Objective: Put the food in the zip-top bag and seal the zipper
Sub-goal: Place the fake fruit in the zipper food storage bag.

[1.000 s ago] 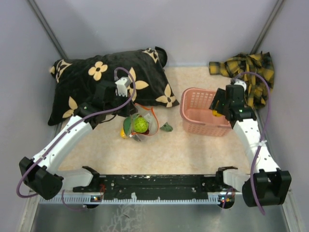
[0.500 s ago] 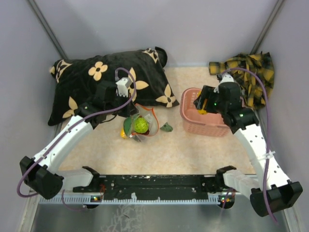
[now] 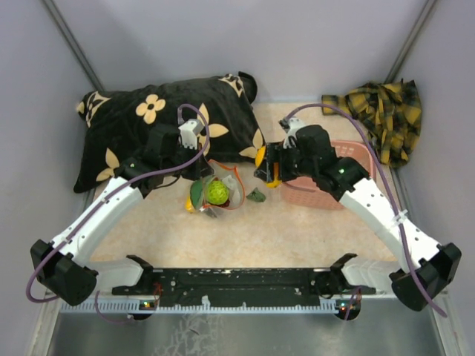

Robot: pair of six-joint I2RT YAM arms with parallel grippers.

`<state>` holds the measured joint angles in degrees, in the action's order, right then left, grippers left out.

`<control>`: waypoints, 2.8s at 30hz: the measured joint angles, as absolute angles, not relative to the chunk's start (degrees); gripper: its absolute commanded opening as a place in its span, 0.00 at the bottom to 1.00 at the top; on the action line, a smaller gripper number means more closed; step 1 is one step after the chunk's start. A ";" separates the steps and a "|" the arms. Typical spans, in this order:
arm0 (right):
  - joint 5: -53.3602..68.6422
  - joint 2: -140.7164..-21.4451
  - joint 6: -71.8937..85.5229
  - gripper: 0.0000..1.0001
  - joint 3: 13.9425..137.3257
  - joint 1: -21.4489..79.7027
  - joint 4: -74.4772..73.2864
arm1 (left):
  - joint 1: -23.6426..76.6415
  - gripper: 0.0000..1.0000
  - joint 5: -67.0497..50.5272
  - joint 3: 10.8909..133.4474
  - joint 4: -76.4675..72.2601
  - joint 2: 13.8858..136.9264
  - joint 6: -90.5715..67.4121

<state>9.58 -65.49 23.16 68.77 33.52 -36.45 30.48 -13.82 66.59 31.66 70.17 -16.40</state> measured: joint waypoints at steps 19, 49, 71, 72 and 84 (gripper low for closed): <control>24.21 -79.00 22.98 0.38 70.83 45.01 -29.65 | 30.48 0.00 -14.63 66.57 31.64 70.19 -16.36; 14.06 -92.53 25.93 0.63 76.07 43.70 -25.58 | 30.44 0.00 -22.74 65.41 29.47 70.17 -15.57; 6.28 -92.53 30.74 0.57 74.28 46.04 -22.96 | 30.44 0.00 -19.64 61.52 25.45 67.24 -21.91; 6.00 -92.53 30.89 0.53 74.32 46.39 -23.40 | 30.44 0.00 -19.66 61.12 25.21 66.94 -22.52; 11.05 -94.50 28.08 0.44 79.11 47.90 -27.09 | 30.20 0.00 -17.80 59.31 26.15 64.25 -21.12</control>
<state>11.05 -94.50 28.08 79.11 47.90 -27.09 30.20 -17.80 59.31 26.15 64.25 -21.12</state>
